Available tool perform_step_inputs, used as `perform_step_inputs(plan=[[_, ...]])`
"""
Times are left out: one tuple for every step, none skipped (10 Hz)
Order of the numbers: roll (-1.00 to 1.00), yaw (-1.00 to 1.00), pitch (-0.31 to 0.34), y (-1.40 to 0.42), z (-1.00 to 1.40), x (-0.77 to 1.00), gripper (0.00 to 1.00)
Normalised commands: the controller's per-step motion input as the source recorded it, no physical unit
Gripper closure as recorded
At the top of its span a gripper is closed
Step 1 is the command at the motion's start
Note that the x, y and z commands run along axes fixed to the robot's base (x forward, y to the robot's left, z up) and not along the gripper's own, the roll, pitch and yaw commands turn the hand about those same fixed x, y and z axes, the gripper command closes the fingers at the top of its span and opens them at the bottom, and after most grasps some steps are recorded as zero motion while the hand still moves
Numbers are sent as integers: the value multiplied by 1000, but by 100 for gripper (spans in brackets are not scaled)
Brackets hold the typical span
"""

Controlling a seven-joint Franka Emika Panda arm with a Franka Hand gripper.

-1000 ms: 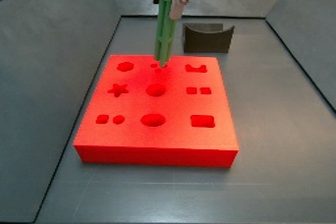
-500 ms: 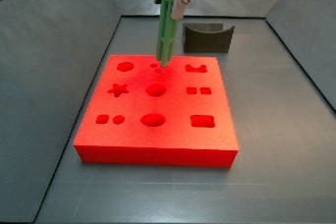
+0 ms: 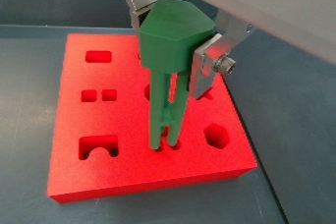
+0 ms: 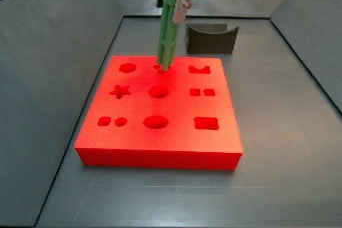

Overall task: Pick up the 3 prong object. Move up. Place the 3 prong object on the fixture. Regrasp the 3 prong object. Move to above the board. Insert the 3 prong object.
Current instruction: Insert the 3 prong object.

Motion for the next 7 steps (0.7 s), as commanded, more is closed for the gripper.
perform_step_inputs(plan=[[-17, -20, 0, 0, 0, 0, 100], [-11, -20, 0, 0, 0, 0, 100], [-14, -31, 0, 0, 0, 0, 100], [-6, -37, 0, 0, 0, 0, 100], [0, -40, 0, 0, 0, 0, 100], [0, -40, 0, 0, -23, 0, 100], [0, -34, 0, 0, -66, 0, 100]])
